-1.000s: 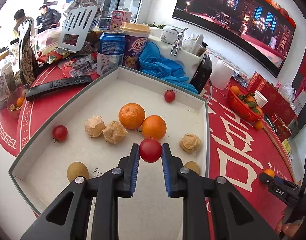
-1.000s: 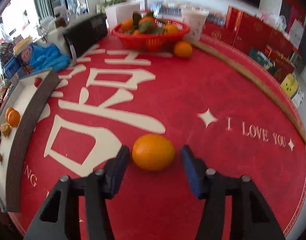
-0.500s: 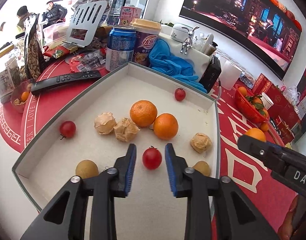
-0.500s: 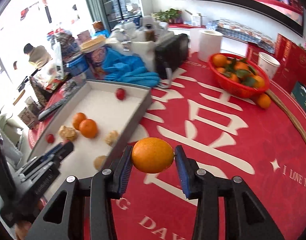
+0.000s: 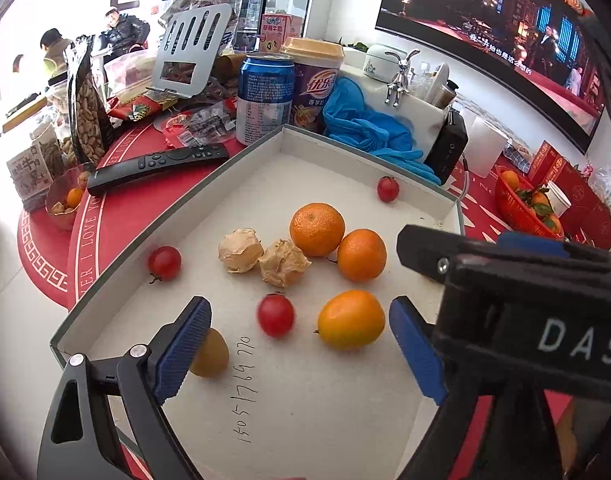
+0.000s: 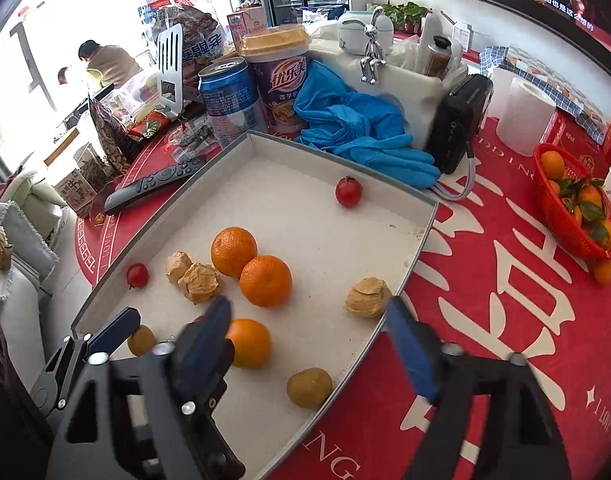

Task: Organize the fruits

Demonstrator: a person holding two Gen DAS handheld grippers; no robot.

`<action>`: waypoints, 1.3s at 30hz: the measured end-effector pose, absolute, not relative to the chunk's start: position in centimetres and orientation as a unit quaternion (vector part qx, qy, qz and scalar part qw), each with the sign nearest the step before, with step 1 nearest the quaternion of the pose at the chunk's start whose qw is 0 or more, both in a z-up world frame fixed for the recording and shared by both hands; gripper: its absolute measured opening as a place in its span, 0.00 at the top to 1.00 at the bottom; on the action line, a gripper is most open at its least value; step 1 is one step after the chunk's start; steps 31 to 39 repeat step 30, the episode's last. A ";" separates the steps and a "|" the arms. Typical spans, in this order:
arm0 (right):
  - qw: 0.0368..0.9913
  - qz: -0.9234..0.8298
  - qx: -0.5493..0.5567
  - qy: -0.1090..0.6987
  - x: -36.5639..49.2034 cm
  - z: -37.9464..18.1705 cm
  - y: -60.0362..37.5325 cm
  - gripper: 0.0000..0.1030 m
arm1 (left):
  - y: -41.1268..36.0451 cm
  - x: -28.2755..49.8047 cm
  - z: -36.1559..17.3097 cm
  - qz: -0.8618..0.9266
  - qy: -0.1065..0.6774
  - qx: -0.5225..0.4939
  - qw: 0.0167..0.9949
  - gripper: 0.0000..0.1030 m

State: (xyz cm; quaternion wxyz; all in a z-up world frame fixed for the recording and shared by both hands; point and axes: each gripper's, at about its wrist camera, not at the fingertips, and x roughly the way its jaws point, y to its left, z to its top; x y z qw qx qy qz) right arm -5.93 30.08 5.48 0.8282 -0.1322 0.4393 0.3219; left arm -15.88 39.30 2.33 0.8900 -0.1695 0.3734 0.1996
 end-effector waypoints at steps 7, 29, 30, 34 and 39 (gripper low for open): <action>0.836 0.302 -0.145 0.435 -5.7 6.4 29.6 0.08 | 39.1 -15.7 2.3 0.201 0.382 -0.165 0.887 0.00; 0.832 0.292 -0.163 0.443 -6.1 6.0 29.0 0.00 | 38.8 -16.3 2.9 0.208 0.349 -0.154 0.900 0.00; 0.832 0.291 -0.161 0.444 -6.1 6.0 28.9 0.00 | 38.7 -16.4 3.0 0.207 0.347 -0.152 0.902 0.00; 0.832 0.291 -0.161 0.444 -6.1 6.0 28.9 0.00 | 38.7 -16.4 3.0 0.207 0.347 -0.152 0.902 0.00; 0.832 0.291 -0.161 0.444 -6.1 6.0 28.9 0.00 | 38.7 -16.4 3.0 0.207 0.347 -0.152 0.902 0.00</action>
